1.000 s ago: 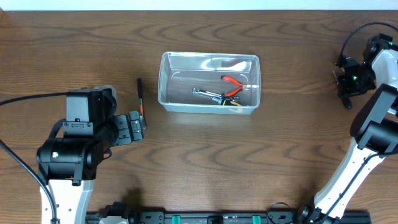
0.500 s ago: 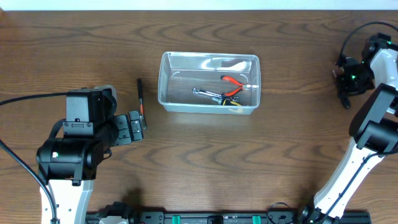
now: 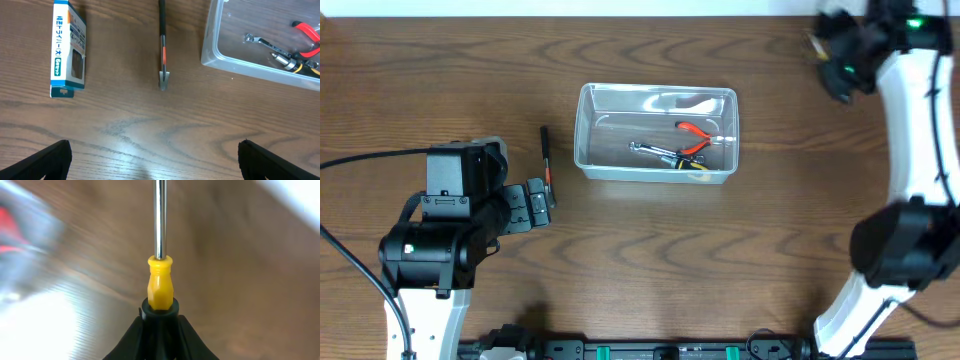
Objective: Pack container
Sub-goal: 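Carry the yellow screwdriver into the container and release it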
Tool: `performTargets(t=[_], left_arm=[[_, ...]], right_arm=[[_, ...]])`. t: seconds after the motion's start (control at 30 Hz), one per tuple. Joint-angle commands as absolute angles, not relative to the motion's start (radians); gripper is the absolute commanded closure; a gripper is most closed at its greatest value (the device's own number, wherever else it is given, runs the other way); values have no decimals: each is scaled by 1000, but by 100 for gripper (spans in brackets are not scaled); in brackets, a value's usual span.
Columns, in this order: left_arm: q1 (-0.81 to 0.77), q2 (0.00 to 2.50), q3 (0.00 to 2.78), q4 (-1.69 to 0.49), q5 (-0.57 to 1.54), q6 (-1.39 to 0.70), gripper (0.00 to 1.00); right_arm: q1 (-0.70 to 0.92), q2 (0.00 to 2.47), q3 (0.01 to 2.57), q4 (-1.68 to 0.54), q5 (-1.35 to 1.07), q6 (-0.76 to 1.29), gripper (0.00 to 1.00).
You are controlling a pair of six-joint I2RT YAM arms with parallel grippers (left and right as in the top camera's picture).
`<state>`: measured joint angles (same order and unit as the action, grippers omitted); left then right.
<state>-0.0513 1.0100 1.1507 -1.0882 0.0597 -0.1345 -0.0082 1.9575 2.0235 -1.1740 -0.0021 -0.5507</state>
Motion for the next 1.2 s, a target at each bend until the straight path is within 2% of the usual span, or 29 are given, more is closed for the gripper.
performTargets(t=[0.0, 0.13, 0.27, 0.6, 0.8, 1.07, 1.17], left_arm=[[-51, 1012, 1164, -1087, 47, -132, 2], [-51, 1012, 1164, -1087, 47, -132, 2], [-51, 1012, 1164, -1087, 47, -132, 2], [-51, 1012, 1164, -1096, 47, -132, 2], [-51, 1012, 1164, -1097, 47, -133, 2], [-51, 1012, 1164, -1097, 47, -133, 2], [-51, 1012, 1164, -1097, 47, -133, 2]], right_arm=[[154, 1918, 2031, -1182, -90, -610, 99], [334, 1940, 2028, -1181, -135, -705, 99], [439, 2011, 2027, -1176, -146, -739, 99], [494, 2244, 2027, -1194, -192, -742, 99], [495, 2294, 2027, -1236, -192, -742, 98], [494, 2302, 2027, -1249, -191, -742, 69], [491, 2302, 2027, -1249, -191, -742, 62]])
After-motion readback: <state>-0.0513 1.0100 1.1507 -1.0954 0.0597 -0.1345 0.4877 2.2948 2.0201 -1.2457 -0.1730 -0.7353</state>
